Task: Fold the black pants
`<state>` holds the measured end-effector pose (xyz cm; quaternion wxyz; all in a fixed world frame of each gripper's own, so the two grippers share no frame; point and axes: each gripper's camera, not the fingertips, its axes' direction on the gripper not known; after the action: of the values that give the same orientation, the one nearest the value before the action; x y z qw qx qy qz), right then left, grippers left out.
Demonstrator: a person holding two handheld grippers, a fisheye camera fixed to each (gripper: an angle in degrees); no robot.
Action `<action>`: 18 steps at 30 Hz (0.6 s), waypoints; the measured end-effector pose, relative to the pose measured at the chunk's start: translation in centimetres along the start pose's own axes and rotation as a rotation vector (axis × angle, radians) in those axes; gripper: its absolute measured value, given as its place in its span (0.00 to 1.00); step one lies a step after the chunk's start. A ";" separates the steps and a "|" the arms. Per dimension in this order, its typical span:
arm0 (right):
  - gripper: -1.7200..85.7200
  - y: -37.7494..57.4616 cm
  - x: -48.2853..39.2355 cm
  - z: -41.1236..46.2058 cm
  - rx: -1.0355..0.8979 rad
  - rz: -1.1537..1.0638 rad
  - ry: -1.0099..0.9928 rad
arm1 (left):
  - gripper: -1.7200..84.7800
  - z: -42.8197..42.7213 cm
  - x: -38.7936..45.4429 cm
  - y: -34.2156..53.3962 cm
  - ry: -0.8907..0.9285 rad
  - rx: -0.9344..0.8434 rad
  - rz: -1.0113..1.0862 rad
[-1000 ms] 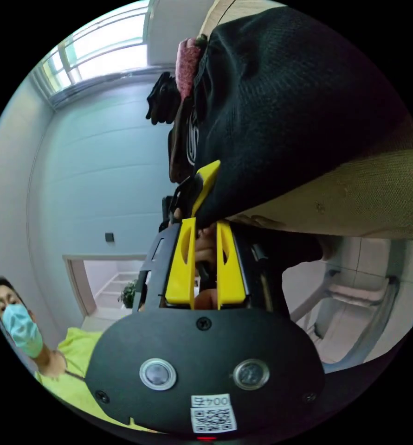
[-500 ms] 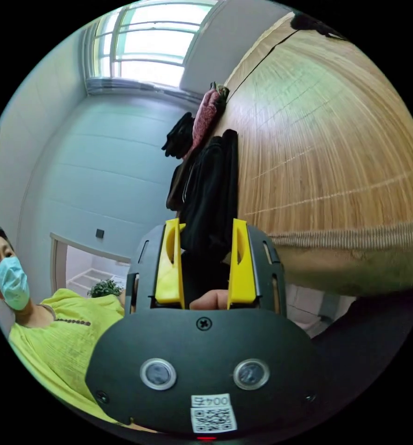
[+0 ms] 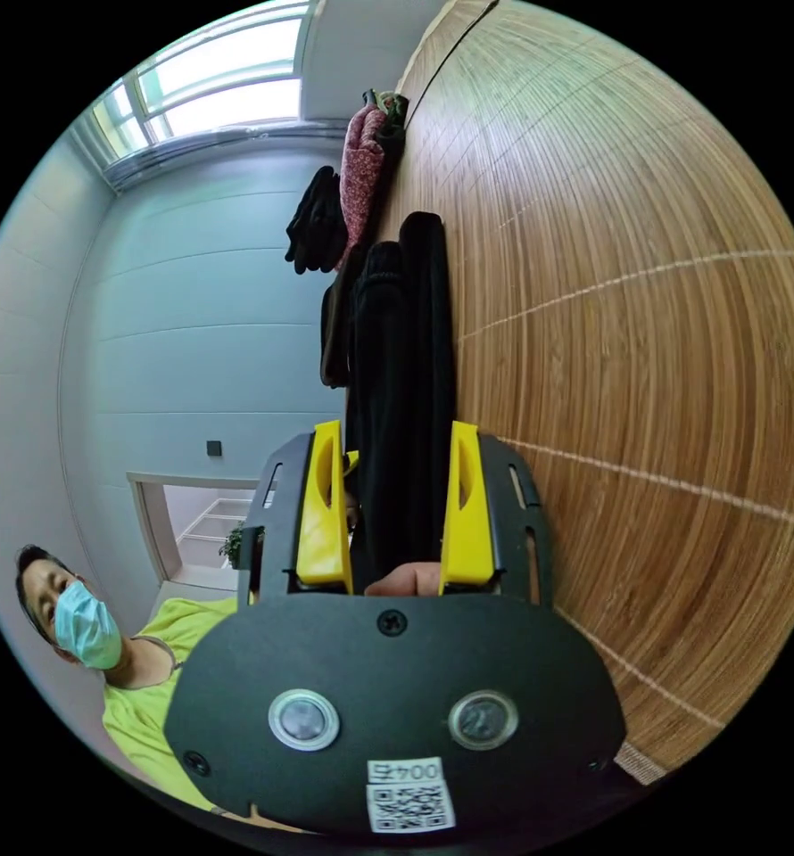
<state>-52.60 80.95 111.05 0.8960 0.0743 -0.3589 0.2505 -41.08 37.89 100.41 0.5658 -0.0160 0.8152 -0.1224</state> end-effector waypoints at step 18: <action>0.15 -14.7 -1.5 9.1 -0.224 -0.166 0.017 | 0.12 1.3 0.4 -0.5 0.069 -0.013 0.015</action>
<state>-51.64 64.78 117.40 0.9193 0.0009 -0.3699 0.1344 -40.04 37.15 99.75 0.5383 -0.0090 0.8350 -0.1134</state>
